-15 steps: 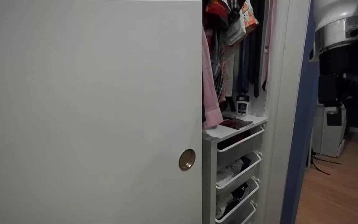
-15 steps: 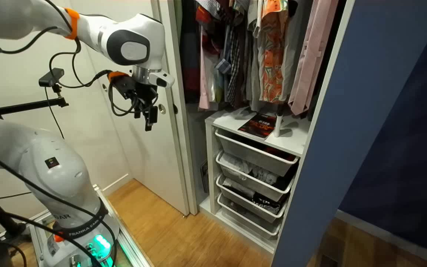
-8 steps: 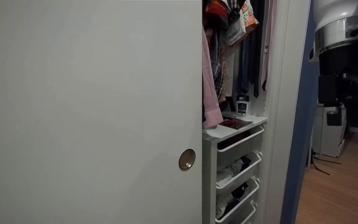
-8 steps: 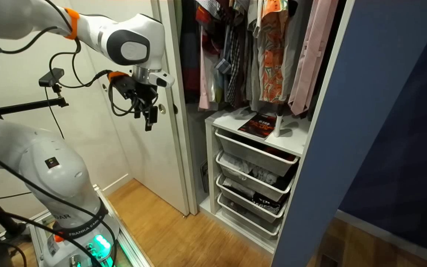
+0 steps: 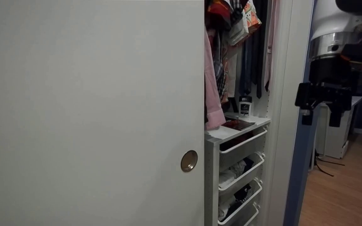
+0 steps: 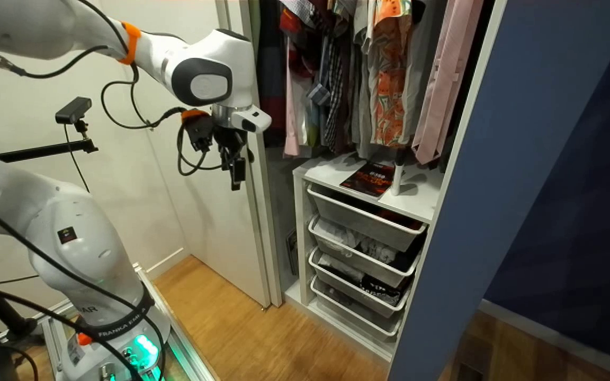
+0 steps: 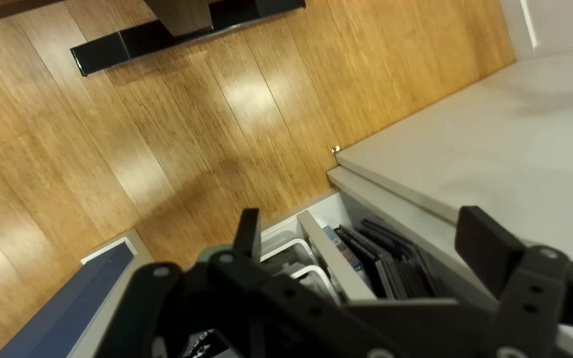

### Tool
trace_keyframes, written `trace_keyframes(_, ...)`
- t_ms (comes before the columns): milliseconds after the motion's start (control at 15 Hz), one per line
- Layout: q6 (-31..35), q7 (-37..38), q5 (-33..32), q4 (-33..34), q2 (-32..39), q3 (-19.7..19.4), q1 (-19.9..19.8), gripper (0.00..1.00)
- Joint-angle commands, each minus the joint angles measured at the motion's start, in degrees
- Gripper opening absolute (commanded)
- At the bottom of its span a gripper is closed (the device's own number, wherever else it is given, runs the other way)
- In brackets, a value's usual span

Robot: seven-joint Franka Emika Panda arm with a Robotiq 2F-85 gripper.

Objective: Open the upper drawer

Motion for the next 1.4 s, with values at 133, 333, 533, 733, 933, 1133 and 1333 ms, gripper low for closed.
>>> trace_keyframes(133, 13.7, 5.9, 1.2, 2.2, 11.9, -2.3, -5.2, 1.00)
trace_keyframes(333, 18.5, 6.6, 0.6, 4.6, 18.7, -3.5, -6.2, 1.00)
trace_keyframes(533, 24.0, 4.8, 2.4, 8.3, 26.0, -5.1, -5.7, 1.00)
trace_keyframes(733, 30.6, 4.6, 3.4, 11.6, 32.7, -6.0, -5.7, 1.00)
trace_keyframes(933, 31.8, 5.1, 3.9, 10.3, 32.1, -6.3, -5.5, 1.00)
trace_keyframes(1133, 34.8, 5.1, 5.4, 12.5, 36.4, -6.6, -5.4, 1.00)
trace_keyframes(1333, 34.8, 5.1, 5.6, 13.2, 36.9, -6.6, -5.4, 1.00)
